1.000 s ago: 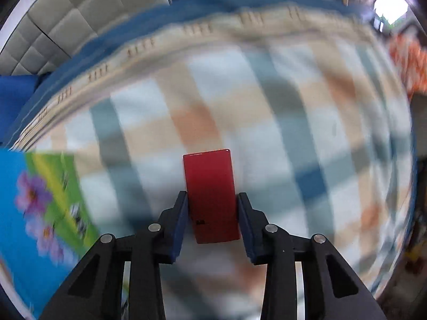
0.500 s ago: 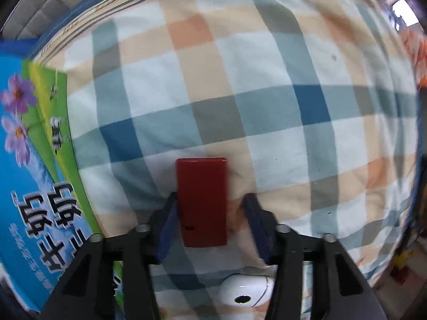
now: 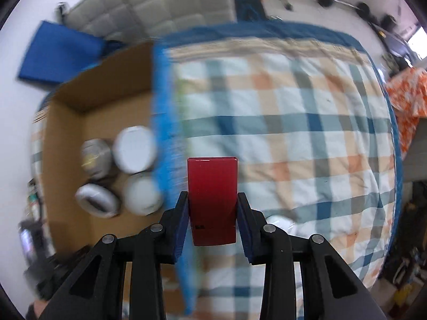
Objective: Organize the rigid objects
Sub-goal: 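Carry the red block into the box and release it below the containers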
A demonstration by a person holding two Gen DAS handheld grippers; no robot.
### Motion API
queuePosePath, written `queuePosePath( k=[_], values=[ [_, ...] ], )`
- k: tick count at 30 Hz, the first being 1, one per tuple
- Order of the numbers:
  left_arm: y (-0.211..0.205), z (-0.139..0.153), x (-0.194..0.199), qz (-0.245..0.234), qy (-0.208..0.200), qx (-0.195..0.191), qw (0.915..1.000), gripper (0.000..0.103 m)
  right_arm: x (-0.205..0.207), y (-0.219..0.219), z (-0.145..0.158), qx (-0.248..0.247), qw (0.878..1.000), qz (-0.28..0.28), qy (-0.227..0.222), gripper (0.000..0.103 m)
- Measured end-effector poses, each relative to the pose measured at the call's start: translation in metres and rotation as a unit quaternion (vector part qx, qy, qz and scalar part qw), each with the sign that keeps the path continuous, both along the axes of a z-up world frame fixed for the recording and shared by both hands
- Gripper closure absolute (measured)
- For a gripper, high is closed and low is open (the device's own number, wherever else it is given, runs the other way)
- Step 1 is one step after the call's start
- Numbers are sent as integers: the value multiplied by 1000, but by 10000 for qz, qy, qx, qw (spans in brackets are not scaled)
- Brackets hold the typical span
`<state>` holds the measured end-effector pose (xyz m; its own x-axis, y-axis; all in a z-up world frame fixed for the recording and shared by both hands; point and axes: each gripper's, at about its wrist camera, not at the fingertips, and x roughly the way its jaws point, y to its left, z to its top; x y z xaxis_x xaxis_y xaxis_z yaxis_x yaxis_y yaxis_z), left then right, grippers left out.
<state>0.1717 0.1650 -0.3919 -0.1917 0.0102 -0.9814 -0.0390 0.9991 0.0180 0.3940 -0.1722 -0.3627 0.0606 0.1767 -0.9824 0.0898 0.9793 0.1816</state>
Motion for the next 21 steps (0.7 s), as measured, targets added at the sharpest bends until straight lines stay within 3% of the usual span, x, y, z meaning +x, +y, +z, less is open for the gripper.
queuePosePath(
  k=[3, 10, 21],
  values=[
    [0, 1, 0, -7, -8, 5, 10000, 97, -28, 18, 28, 194, 9993, 263, -176, 66],
    [2, 2, 0, 6, -16, -1, 10000, 97, -72, 79, 48, 341, 9966, 708, -242, 66],
    [5, 2, 0, 30, 4, -28, 10000, 97, -89, 126, 2, 193, 9925, 1206, 66, 66]
  ],
)
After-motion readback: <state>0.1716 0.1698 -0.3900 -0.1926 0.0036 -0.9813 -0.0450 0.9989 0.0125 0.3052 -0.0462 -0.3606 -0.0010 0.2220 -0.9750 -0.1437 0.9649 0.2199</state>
